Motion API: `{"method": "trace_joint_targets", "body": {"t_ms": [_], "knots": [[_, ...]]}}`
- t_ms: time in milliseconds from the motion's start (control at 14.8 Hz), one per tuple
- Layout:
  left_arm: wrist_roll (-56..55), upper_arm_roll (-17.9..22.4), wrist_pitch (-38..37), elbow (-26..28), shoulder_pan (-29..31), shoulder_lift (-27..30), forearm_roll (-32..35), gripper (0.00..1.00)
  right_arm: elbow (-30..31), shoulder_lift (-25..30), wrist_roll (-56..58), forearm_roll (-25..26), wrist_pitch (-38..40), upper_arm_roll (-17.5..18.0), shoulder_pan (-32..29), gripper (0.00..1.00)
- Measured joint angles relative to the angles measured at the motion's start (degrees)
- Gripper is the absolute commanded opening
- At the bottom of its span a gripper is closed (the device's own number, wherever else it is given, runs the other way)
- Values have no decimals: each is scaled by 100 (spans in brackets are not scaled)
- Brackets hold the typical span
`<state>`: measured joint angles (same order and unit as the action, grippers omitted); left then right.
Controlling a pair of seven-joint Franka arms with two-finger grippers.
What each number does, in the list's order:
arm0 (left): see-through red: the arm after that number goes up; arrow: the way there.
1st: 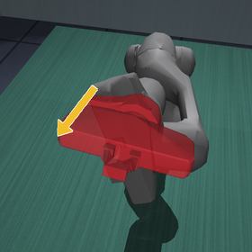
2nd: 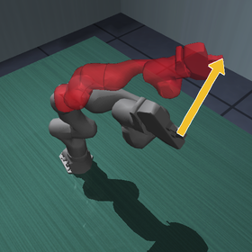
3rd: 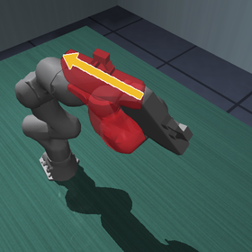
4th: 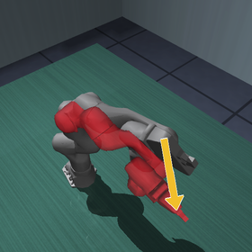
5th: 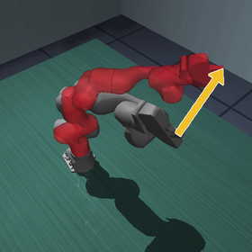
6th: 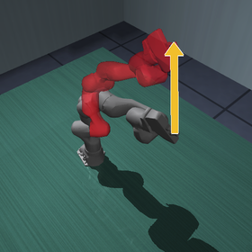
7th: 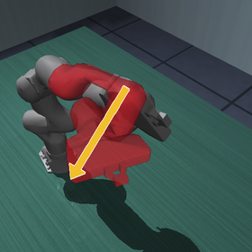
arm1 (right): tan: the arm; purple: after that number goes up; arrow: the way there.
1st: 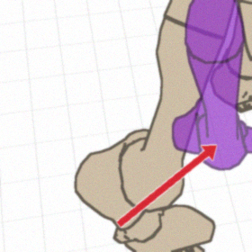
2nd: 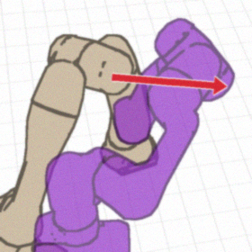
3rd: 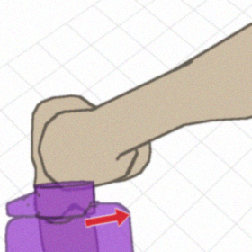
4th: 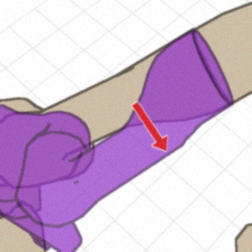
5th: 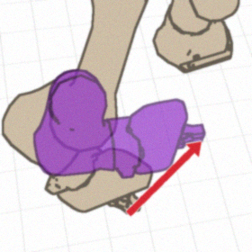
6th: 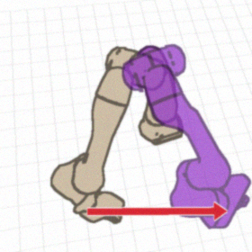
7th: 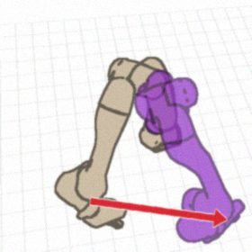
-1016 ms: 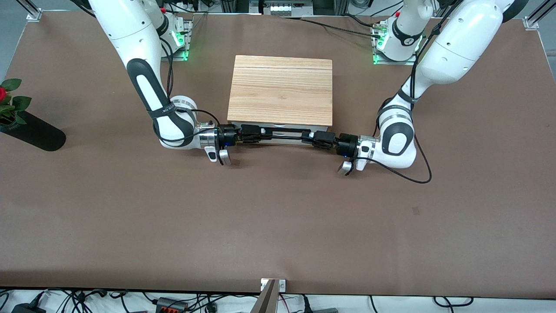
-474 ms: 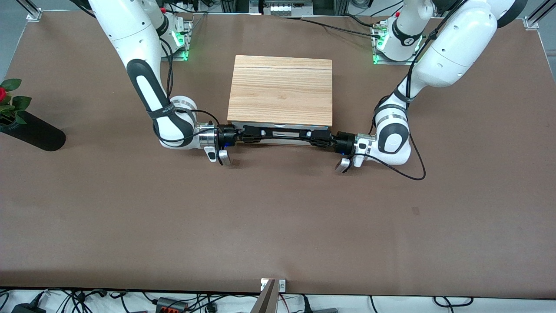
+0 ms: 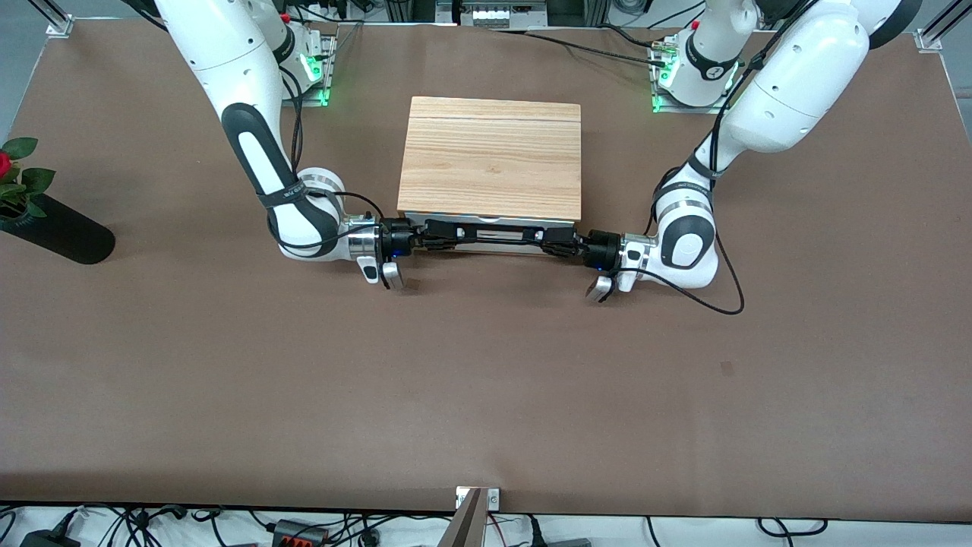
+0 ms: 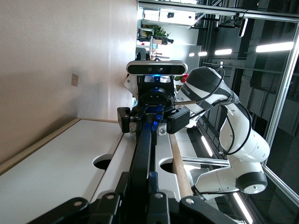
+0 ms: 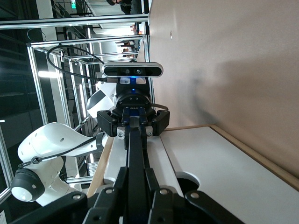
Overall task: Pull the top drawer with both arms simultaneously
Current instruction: 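Close the left gripper and the right gripper on the black handle, then pull the handle outward with both grippers, sliding the drawer open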
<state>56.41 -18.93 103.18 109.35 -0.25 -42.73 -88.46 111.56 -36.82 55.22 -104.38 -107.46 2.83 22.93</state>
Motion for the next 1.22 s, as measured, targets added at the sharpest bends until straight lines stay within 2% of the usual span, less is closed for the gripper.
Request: {"method": "trace_joint_targets", "body": {"t_ms": [339, 1219], "knots": [[112, 4, 10, -7, 1, -34, -142, 13, -87, -43, -55, 19, -15, -21, 0, 0], [123, 101, 203, -616, 144, -288, -195, 12, -1093, -456, -644, -13, -587, -71, 179, 0]]}}
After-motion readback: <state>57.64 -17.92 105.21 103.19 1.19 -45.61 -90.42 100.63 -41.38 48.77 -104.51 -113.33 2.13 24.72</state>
